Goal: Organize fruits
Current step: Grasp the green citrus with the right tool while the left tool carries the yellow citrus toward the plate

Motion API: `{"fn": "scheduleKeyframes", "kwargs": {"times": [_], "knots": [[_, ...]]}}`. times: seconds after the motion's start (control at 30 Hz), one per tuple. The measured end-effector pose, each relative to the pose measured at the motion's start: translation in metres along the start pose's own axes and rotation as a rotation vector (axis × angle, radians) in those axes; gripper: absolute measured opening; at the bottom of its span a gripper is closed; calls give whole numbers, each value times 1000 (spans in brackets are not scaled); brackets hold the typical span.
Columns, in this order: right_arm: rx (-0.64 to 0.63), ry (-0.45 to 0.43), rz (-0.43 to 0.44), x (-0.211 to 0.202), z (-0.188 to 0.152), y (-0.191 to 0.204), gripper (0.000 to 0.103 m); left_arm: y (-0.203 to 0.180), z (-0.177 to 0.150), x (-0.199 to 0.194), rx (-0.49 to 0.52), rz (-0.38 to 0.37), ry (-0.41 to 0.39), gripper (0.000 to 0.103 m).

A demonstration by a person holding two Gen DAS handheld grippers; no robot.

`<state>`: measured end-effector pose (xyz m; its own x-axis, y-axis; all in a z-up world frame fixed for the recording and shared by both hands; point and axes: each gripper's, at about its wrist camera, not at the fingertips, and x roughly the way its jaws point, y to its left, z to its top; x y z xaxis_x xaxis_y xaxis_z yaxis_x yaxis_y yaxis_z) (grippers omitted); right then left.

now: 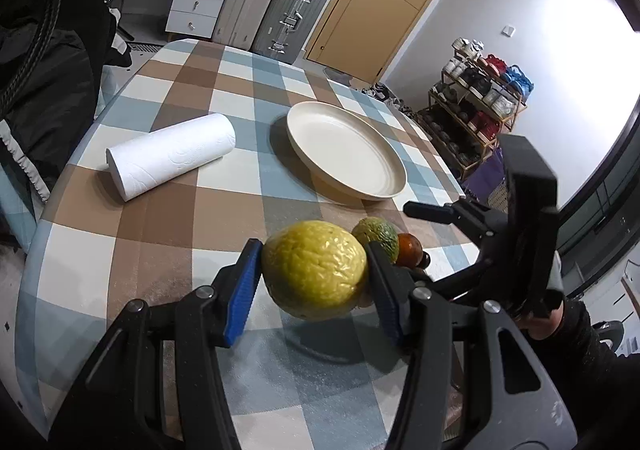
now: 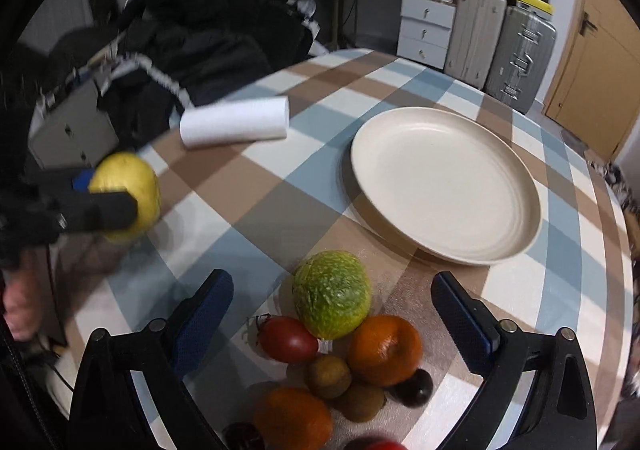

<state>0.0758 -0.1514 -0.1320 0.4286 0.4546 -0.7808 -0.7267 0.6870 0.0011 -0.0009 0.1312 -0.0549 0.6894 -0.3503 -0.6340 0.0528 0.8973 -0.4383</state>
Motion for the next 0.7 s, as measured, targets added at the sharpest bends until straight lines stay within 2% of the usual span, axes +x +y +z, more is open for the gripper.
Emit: {"fn": "scheduleKeyframes", "kwargs": {"times": [0.17,0.33,0.4,0.43,0.6,0.7], "knots": [[-71,49,-53,15,3,11,83,3,3,2,-5,11,1,50],[-112,100,-91,28,3,15,60,4,5,6,-9,22,2,50],[-113,130,-84,33,3,15,54,3,6,9,-8,26,5,50],[-103,130,-81,34,3,14,46,3,6,9,-9,28,6,50],[-37,120,-40,34,6,5,46,0,8,14,-8,38,18,50],[32,69,21,26,8,-5,46,-3,14,19,-5,41,22,50]]}}
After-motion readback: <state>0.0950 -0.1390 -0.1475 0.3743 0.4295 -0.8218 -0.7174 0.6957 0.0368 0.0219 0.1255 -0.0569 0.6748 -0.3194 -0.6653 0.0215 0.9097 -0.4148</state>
